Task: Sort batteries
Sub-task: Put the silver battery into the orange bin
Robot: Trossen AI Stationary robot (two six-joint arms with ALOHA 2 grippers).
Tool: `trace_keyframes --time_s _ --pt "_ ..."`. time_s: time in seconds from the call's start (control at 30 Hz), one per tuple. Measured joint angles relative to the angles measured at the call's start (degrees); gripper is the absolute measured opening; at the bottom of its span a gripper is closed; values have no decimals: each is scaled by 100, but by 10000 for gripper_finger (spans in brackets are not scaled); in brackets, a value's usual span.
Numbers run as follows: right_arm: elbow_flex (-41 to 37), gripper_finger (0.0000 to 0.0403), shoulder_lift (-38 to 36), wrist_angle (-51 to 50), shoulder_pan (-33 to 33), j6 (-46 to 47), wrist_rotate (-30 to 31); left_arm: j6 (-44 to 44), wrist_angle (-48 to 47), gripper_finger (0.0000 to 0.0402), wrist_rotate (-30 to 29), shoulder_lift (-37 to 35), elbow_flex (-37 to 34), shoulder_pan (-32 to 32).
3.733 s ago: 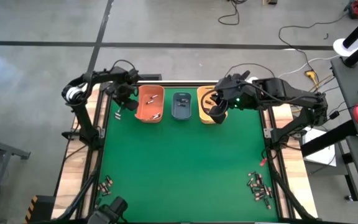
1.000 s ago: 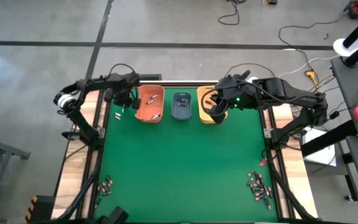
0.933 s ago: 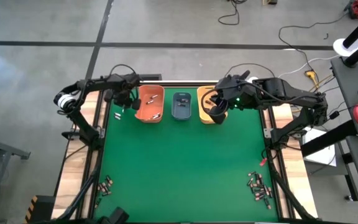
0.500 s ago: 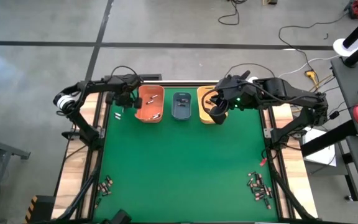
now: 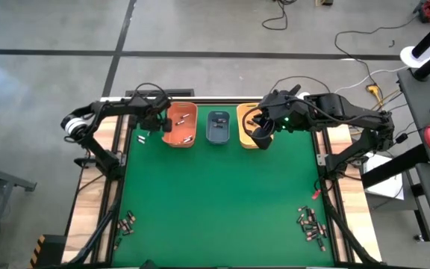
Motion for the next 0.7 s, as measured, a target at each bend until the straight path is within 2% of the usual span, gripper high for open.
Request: trace_keyframes --time_s 0.13,0.2,0.47,0.57,0.7 --pt "0 38 0 2 -1 2 1 82 77 21 53 -90 -102 -18" --pt "0 38 0 2 0 2 2 95 143 11 44 -137 -167 -49" --pt "0 38 0 4 0 -17 2 327 146 12 123 -350 -202 -55" --pt "0 38 0 4 0 -17 2 536 -257 10 289 -561 -19 -74" --pt "0 38 0 4 0 -17 3 864 -522 9 110 -934 425 -44"
